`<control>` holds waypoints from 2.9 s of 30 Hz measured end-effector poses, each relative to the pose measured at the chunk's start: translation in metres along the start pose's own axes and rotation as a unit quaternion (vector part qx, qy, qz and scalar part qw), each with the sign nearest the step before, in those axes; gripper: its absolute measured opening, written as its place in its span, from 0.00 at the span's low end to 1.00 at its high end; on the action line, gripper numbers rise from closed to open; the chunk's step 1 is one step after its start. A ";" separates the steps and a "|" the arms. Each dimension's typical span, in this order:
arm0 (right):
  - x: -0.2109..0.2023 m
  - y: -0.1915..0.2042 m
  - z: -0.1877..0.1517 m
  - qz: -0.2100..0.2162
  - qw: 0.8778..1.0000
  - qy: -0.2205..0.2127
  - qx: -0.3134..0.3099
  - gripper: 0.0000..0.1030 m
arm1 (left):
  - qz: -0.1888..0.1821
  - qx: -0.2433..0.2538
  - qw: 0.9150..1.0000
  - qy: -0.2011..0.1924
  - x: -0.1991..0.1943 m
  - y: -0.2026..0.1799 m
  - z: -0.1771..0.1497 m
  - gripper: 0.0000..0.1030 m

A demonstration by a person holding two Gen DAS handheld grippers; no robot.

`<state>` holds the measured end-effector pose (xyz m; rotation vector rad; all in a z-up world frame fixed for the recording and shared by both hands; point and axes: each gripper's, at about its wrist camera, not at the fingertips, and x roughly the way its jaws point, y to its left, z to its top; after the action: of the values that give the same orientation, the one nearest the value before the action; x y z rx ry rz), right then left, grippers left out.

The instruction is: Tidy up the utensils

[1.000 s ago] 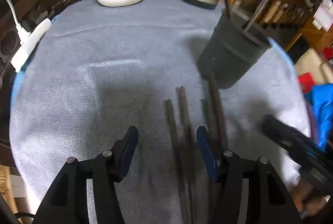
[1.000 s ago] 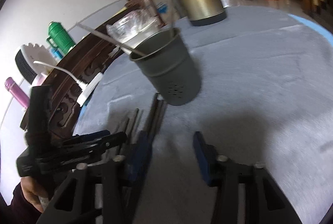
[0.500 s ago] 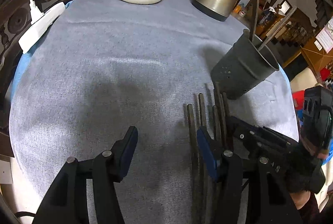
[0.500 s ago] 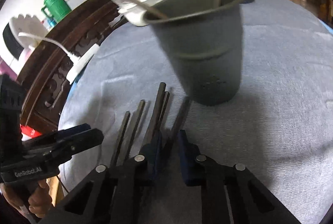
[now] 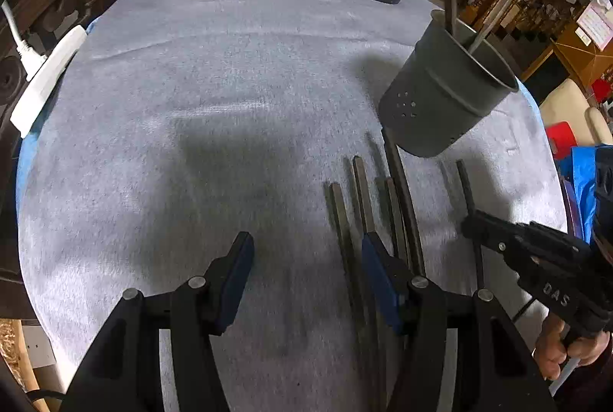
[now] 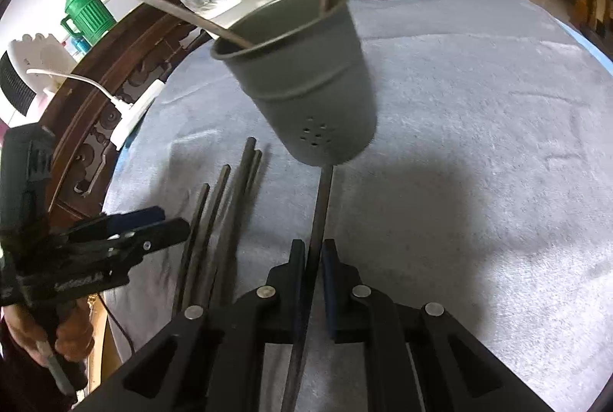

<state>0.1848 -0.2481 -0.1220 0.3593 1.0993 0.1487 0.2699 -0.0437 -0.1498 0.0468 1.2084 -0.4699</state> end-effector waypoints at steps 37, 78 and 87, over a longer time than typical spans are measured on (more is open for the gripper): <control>-0.095 0.006 0.020 0.080 0.987 -0.134 -0.025 0.08 | -0.042 -0.036 0.987 -0.149 -0.094 -0.008 0.047 0.05; -0.185 0.056 0.103 -0.066 0.848 -0.526 0.001 0.08 | -0.010 -0.035 0.868 -0.496 -0.194 -0.098 0.125 0.05; -0.153 0.042 0.105 -0.058 0.888 -0.456 -0.006 0.08 | 0.006 -0.034 0.905 -0.425 -0.144 -0.088 0.136 0.05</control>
<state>0.2122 -0.2756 0.0645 0.2972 0.1807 -0.1206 0.3192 -0.1147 0.0491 -0.1961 0.3604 -0.3710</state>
